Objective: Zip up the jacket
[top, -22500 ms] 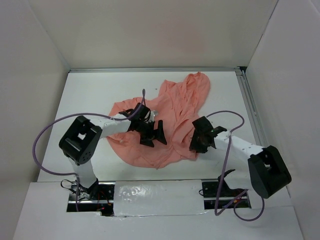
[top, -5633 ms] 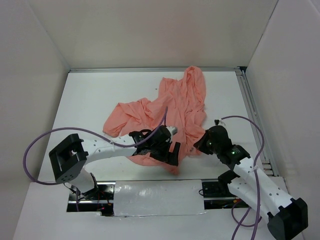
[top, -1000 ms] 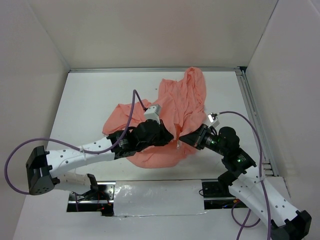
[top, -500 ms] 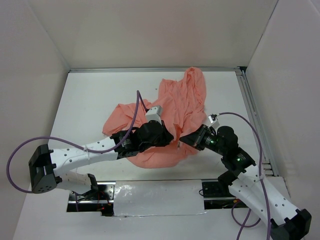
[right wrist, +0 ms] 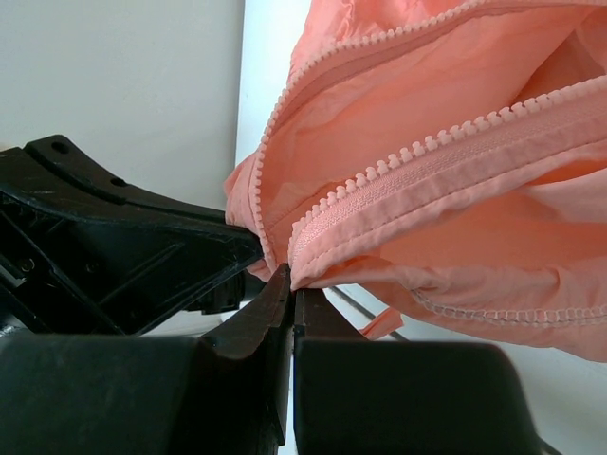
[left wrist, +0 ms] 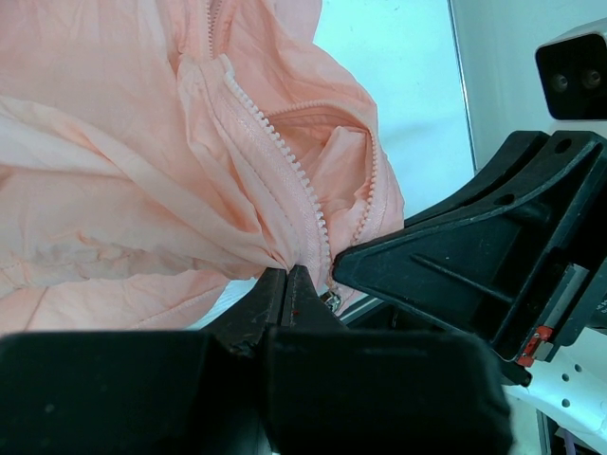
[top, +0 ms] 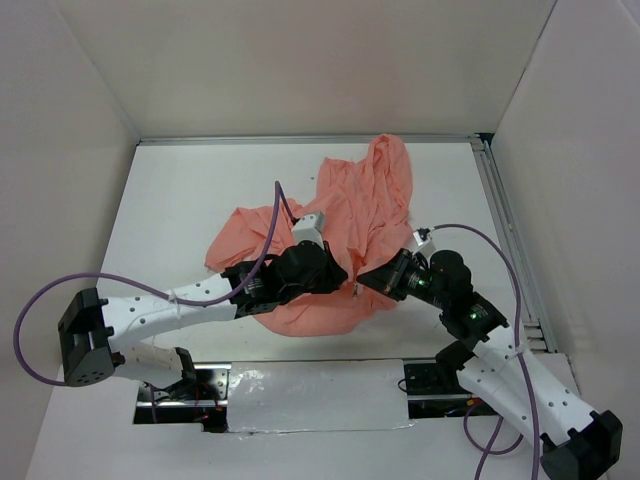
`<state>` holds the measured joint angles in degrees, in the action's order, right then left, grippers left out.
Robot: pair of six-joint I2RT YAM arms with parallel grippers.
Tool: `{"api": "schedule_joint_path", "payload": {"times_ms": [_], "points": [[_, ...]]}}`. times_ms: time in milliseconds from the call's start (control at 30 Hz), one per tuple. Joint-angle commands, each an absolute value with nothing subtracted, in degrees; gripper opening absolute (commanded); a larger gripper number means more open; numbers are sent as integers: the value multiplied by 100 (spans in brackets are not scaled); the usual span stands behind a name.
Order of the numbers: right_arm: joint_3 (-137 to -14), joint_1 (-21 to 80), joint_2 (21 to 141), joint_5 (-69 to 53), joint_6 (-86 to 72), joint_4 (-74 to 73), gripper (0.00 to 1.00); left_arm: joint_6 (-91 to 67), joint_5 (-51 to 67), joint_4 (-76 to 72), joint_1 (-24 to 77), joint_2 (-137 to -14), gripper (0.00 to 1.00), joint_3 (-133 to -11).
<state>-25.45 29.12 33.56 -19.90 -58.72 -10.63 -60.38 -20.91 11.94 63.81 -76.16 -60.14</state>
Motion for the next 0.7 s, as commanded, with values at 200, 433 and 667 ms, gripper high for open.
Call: {"api": "schedule_joint_path", "payload": {"times_ms": [200, 433, 667], "points": [[-2839, 2979, 3445, -1863, -5810, -694, 0, -6038, -1987, 861, 6425, -7655, 0, -6240], [-2839, 2971, 3516, -1890, -5836, -563, 0, -6056, -1934, 826, 6442, -7655, 0, -6205], [-2839, 2971, 3428, -1899, -5818, -703, 0, -6135, -2048, 958, 6442, -7726, 0, -6293]]}}
